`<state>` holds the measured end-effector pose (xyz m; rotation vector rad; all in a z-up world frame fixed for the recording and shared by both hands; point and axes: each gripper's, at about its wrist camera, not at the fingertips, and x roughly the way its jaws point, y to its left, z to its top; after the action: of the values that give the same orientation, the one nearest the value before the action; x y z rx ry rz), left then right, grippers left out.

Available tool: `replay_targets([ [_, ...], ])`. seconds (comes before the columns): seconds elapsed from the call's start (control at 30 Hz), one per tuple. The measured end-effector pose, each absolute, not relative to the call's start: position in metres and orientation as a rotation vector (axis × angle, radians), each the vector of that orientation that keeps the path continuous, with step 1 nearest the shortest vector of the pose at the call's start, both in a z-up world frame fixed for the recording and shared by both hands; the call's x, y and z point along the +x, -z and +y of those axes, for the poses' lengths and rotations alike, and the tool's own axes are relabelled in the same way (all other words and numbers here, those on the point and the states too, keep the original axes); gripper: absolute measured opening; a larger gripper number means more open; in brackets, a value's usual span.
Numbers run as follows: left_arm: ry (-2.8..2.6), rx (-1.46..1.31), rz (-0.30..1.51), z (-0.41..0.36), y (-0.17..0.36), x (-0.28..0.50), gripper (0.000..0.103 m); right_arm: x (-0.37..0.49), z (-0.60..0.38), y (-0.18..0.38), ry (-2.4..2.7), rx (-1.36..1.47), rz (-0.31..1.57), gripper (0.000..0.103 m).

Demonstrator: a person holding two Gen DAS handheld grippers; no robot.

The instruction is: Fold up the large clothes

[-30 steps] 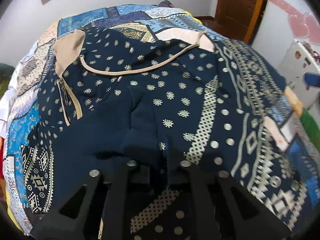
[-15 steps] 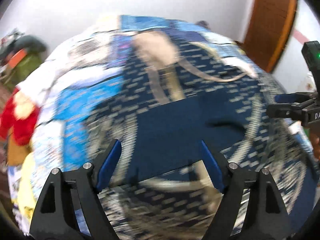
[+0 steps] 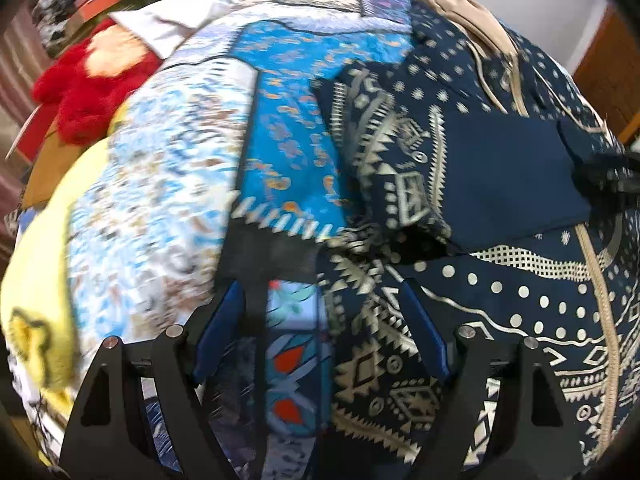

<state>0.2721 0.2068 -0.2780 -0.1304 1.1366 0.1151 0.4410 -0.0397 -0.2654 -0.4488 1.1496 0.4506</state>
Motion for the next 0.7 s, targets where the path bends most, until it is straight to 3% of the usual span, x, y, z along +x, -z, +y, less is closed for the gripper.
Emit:
replay_targets([
  [0.07, -0.108, -0.078, 1.132, 0.195, 0.285, 0.281, 0.080, 0.441, -0.040, 0.260, -0.445, -0.446, 1.130, 0.044],
  [0.1, -0.117, -0.042, 1.129, 0.189, 0.289, 0.287, 0.080, 0.441, -0.041, 0.258, -0.425, -0.453, 1.114, 0.038],
  [0.13, -0.139, -0.006, 1.124, 0.183, 0.294, 0.293, 0.079, 0.442, -0.042, 0.256, -0.409, -0.462, 1.101, 0.025],
  [0.2, -0.186, 0.066, 1.093, 0.174, 0.298, 0.300, 0.068, 0.445, -0.047, 0.252, -0.400, -0.456, 1.084, 0.016],
  [0.23, -0.207, 0.097, 1.085, 0.171, 0.299, 0.303, 0.054, 0.445, -0.051, 0.248, -0.391, -0.446, 1.069, 0.010],
  [0.27, -0.223, 0.111, 1.085, 0.169, 0.300, 0.306, 0.040, 0.445, -0.055, 0.242, -0.374, -0.444, 1.042, 0.010],
  [0.33, -0.219, 0.073, 1.092, 0.172, 0.300, 0.311, 0.026, 0.445, -0.066, 0.227, -0.357, -0.434, 0.996, 0.009],
  [0.57, -0.243, -0.042, 1.088, 0.190, 0.293, 0.310, 0.023, 0.440, -0.116, 0.178, -0.291, -0.363, 0.886, 0.008],
  [0.7, -0.260, -0.038, 1.109, 0.191, 0.297, 0.311, 0.023, 0.442, -0.151, 0.174, -0.261, -0.296, 0.919, 0.008],
])
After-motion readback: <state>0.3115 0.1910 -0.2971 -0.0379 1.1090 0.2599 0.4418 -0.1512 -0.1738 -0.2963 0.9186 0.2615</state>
